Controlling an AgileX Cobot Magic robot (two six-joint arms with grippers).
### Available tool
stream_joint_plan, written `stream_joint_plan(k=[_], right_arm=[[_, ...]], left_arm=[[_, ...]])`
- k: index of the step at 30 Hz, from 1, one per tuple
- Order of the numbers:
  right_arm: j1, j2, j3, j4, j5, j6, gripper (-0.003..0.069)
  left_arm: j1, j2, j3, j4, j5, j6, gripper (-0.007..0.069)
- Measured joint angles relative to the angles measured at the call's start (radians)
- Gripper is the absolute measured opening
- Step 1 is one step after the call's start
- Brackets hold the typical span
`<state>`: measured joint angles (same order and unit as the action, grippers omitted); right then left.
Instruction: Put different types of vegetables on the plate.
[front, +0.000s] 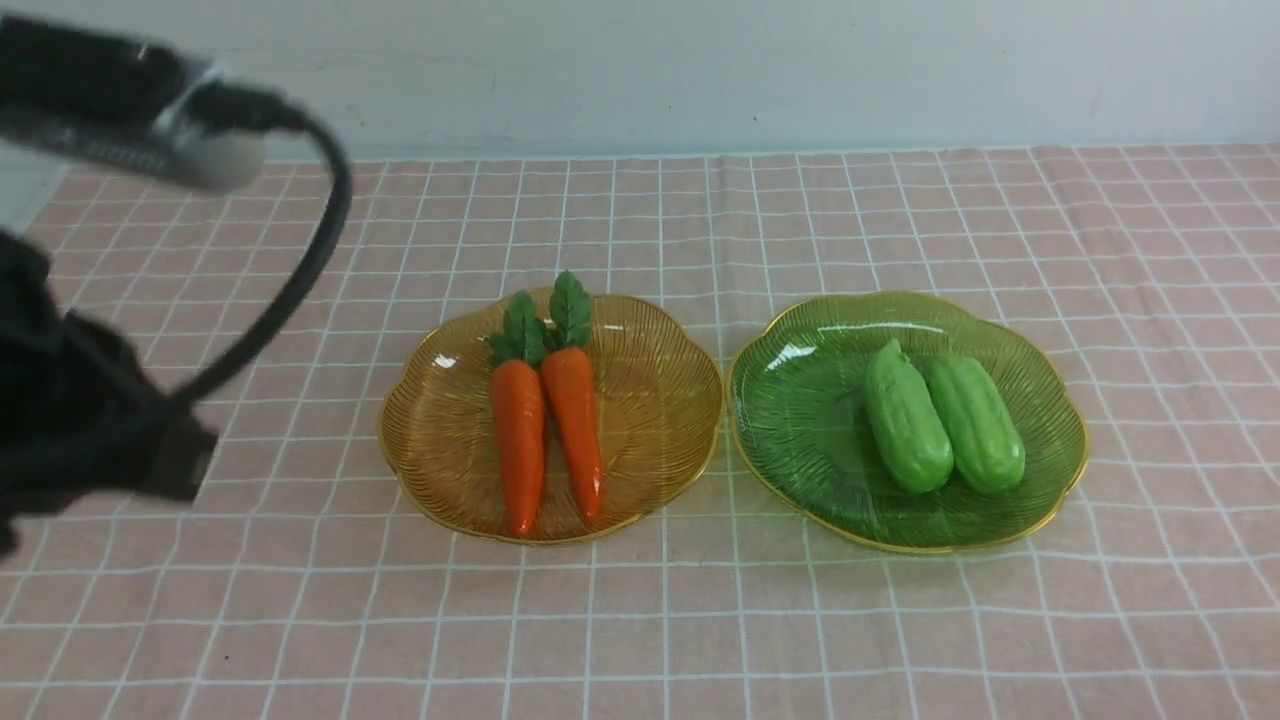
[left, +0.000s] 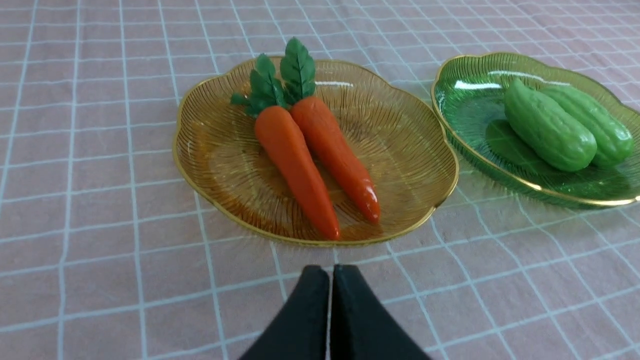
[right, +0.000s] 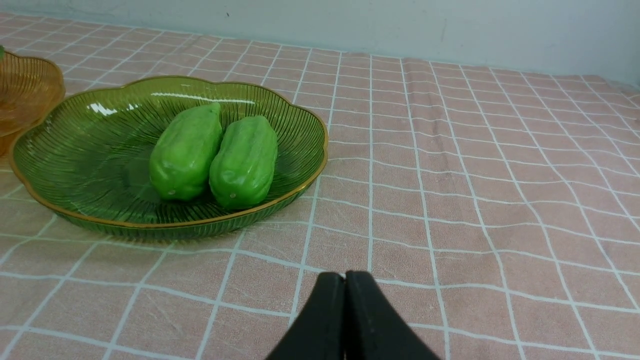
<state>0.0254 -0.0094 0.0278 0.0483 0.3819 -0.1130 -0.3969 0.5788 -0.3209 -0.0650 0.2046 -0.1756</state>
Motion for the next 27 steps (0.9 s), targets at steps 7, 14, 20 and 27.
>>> stream_joint_plan(k=[7, 14, 20, 27], right_arm=[[0.000, 0.000, 0.000, 0.000, 0.000, 0.000, -0.0015], [0.000, 0.000, 0.000, 0.000, 0.000, 0.000, -0.0015], [0.000, 0.000, 0.000, 0.000, 0.000, 0.000, -0.0015], [0.000, 0.000, 0.000, 0.000, 0.000, 0.000, -0.0015]], left_arm=[[0.000, 0.000, 0.013, 0.012, 0.046, 0.001, -0.0003], [0.009, 0.000, 0.025, 0.059, 0.048, 0.035, -0.0003], [0.166, -0.232, 0.183, 0.040, 0.015, 0.134, -0.0003], [0.326, -0.516, 0.344, 0.047, 0.022, 0.211, -0.0003]])
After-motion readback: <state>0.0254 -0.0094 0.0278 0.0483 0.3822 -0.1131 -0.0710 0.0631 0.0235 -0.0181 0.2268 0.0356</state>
